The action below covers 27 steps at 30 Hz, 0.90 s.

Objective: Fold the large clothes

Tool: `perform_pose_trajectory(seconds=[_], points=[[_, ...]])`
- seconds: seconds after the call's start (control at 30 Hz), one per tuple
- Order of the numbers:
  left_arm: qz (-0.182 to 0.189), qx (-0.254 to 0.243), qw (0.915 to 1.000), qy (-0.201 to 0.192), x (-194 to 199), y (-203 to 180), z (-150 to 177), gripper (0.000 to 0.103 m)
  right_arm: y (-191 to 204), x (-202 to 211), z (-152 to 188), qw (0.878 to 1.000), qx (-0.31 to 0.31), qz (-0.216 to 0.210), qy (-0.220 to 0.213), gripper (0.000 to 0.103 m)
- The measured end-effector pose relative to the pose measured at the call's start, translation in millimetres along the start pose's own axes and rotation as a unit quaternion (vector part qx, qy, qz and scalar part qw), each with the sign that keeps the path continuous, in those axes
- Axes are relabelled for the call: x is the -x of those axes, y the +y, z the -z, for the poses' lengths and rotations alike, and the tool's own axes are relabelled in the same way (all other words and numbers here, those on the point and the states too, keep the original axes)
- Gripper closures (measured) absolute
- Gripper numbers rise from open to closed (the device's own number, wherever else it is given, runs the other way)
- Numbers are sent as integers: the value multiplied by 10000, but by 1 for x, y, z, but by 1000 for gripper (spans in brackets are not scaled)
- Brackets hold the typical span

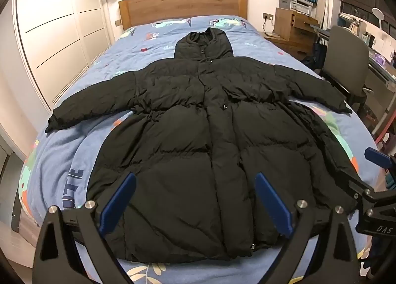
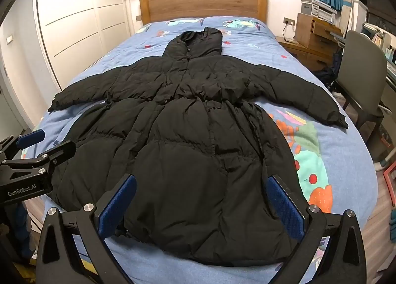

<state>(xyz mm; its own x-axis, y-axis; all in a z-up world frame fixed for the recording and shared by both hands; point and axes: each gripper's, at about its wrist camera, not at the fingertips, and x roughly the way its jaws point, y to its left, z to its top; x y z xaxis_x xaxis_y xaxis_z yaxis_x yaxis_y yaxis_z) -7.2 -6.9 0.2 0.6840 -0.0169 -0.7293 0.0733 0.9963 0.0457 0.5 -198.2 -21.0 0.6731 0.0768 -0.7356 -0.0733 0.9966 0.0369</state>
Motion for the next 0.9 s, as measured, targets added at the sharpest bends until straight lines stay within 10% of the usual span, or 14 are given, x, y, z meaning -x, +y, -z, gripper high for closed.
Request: perform_pose_trajectory(seconds=[0.9], points=[[-87, -136, 9999, 1, -1, -4, 0, 5, -4, 1, -2, 10000, -49, 29, 8, 0]])
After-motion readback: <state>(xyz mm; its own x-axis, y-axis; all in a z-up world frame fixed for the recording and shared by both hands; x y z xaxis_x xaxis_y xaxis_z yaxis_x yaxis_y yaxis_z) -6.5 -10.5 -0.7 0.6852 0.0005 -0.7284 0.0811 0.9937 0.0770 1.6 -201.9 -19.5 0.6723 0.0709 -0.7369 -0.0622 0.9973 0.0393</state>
